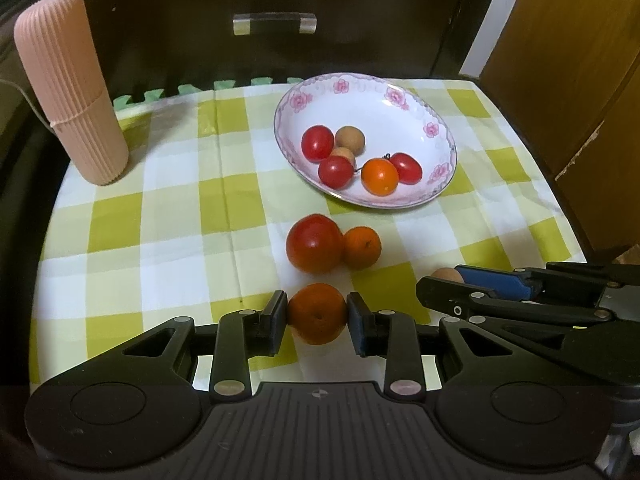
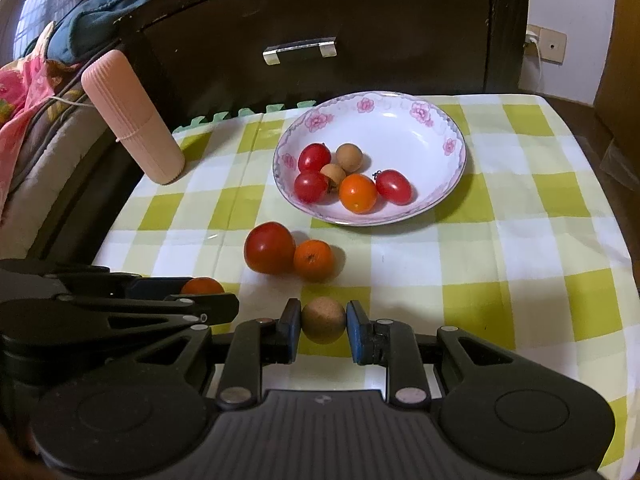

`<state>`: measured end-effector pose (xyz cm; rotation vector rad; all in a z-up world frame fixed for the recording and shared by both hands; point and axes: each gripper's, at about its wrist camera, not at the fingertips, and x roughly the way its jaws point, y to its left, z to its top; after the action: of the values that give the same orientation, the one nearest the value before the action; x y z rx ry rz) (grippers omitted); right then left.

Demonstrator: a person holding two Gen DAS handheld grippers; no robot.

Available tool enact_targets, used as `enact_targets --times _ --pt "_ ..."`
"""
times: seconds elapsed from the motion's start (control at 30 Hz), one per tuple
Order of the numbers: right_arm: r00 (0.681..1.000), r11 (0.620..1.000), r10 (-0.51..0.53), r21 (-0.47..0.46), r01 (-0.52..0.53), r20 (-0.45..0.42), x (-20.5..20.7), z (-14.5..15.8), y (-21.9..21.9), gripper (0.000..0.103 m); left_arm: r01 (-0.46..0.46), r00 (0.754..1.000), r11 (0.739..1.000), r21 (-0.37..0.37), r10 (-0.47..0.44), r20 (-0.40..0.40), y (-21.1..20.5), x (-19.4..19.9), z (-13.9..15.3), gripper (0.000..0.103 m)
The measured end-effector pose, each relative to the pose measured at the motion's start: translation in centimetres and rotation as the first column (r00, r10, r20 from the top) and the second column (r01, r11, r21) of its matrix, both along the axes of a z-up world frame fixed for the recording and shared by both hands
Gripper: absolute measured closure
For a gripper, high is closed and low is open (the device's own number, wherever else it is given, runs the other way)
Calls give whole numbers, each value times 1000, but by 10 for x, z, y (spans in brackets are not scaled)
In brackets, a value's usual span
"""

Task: Organize fruits
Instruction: 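Carry the mandarin and brown fruit toward the white flowered bowl, then lower both held fruits over the inside of the bowl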

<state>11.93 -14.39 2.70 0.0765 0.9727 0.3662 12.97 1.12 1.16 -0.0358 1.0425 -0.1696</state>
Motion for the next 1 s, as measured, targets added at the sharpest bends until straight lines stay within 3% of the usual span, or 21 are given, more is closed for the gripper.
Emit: enact_targets --times 0.53,1.0 --pt "999 999 -35 21 35 19 18 8 -5 79 14 999 1000 17 -15 41 -9 21 12 64" --pt "998 998 -54 42 52 31 54 11 -12 79 4 998 1000 25 -6 55 -16 62 14 65"
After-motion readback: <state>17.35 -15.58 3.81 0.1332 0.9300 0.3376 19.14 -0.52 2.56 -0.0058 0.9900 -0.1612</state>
